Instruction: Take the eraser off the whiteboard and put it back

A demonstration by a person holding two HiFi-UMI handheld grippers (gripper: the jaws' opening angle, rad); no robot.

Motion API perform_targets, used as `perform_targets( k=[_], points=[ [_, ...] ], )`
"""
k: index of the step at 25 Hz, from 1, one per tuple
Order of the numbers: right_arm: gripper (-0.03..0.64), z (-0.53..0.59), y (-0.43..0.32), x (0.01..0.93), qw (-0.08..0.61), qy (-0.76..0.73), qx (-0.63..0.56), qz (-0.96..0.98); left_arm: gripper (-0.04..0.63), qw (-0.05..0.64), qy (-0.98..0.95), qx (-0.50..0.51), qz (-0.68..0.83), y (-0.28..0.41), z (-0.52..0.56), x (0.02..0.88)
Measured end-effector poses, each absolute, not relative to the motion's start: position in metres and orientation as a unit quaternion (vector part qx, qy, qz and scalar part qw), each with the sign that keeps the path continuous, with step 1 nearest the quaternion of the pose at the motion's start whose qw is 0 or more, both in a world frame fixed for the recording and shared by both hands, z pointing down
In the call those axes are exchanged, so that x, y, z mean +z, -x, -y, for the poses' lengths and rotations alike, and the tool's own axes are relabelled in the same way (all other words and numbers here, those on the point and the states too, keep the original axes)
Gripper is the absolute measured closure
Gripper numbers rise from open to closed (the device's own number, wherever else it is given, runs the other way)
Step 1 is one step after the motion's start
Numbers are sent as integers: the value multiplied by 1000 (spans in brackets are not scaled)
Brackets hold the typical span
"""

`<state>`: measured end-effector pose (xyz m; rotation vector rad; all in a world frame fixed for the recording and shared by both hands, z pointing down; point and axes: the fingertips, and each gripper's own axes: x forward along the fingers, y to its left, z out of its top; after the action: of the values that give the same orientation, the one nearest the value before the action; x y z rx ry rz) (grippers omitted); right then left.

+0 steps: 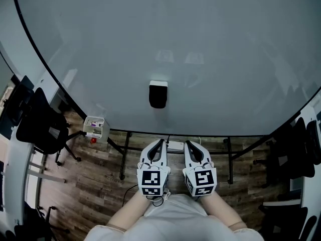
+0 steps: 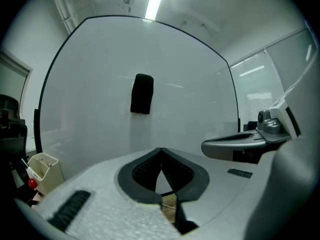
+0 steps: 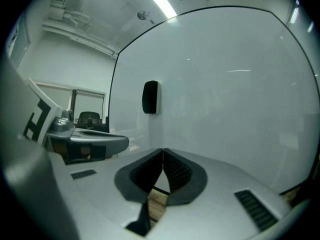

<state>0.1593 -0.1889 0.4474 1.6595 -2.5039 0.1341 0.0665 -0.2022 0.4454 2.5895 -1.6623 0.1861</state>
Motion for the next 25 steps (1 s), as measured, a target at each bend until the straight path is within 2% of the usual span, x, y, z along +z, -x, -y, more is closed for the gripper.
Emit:
perform_targets(
  k=[25],
  points=[
    [591, 171, -142, 437, 56, -530, 24, 846, 578, 21, -859, 44, 510, -77, 185, 435]
  ],
)
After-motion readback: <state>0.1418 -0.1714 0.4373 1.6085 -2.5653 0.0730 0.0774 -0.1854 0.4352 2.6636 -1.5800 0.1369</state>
